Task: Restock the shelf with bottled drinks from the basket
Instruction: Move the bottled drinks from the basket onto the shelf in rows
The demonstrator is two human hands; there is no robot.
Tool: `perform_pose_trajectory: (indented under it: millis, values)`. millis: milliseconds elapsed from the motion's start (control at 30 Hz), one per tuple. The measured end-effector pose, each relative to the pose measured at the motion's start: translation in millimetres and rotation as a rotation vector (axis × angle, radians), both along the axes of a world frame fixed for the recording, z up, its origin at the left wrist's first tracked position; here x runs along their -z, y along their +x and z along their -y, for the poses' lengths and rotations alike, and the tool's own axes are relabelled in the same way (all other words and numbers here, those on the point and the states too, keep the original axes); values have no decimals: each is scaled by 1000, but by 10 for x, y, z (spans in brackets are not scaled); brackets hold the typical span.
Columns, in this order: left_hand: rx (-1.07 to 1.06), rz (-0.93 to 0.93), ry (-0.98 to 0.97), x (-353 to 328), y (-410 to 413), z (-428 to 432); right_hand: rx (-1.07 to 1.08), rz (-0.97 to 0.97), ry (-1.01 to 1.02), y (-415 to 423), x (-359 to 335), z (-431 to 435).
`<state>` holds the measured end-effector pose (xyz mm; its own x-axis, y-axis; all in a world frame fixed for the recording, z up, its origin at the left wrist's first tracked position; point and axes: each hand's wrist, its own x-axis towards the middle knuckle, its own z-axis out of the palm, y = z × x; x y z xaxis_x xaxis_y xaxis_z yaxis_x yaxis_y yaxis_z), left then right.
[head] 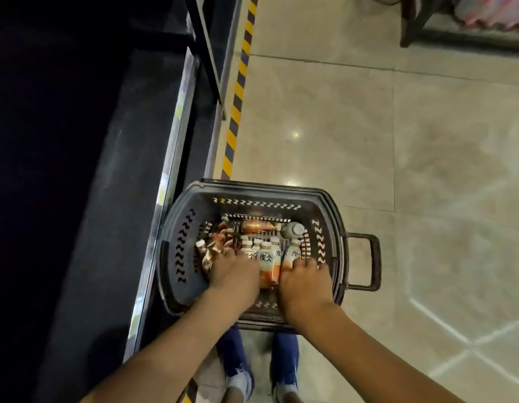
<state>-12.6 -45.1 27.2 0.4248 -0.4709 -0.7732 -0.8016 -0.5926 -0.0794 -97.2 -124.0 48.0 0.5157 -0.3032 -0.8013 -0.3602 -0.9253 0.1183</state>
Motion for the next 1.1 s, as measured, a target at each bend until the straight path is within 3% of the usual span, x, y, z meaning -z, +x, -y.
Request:
perform_pose_trajectory:
  millis: [133,233,367,467,533,633,833,967,1100]
  values:
    - [-46,-65,36,1390,116,-123,121,-53,66,127,1519,-66]
    - [-206,-150,44,2339,187,-258,494,-52,179,160,2604,-148]
    - [-729,-303,-108,3410,164,-309,1211,27,397,163,3581,-215]
    - [-1224,-345,-289,4003,63,-276,1459,149,403,196,4007,-286]
    - [-1390,-294,-341,4178,21,-241,1515,178,308,251,4165,-351]
    - [-1490,-201,-322,4240,35,-230,1474,175,203,260,4266,-378]
    - [-1640,-491,-314,3844,117,-262,1645,265,582,-4,4060,-163]
    - [-1648,-657,-346,3014,12,-335,1717,379,724,-117,3255,-76]
    - [-1680,-697,-455,1777,-99,-259,1747,464,720,-187,2016,-9]
